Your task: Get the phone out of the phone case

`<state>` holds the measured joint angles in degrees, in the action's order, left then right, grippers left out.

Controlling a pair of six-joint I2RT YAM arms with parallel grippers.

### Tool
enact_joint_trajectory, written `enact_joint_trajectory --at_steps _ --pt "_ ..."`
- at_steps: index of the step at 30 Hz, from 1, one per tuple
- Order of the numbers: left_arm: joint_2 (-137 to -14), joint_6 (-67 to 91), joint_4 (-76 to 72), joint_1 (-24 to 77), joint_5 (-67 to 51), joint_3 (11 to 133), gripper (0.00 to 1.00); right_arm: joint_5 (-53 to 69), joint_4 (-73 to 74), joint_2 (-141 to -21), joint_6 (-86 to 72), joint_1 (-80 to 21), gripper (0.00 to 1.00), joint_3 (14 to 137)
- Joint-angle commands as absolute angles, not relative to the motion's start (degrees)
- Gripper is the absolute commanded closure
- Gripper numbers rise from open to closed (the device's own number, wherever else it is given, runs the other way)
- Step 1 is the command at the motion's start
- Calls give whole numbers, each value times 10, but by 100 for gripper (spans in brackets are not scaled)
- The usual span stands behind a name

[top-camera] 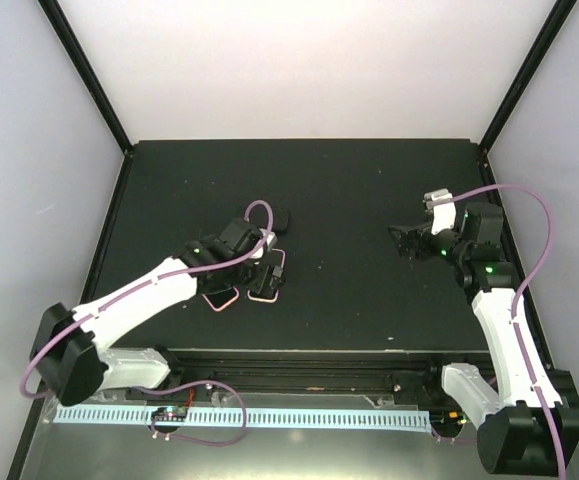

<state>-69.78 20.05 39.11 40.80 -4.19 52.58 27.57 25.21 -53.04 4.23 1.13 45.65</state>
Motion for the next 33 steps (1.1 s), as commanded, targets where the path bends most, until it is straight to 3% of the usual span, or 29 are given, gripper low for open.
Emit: enact_joint_trajectory --at_steps 1,33 --pt "-746 225 379 417 -23 541 1 335 231 -519 77 15 0 449" --pt "-930 289 313 383 0 544 1 338 252 -538 111 16 0 459"
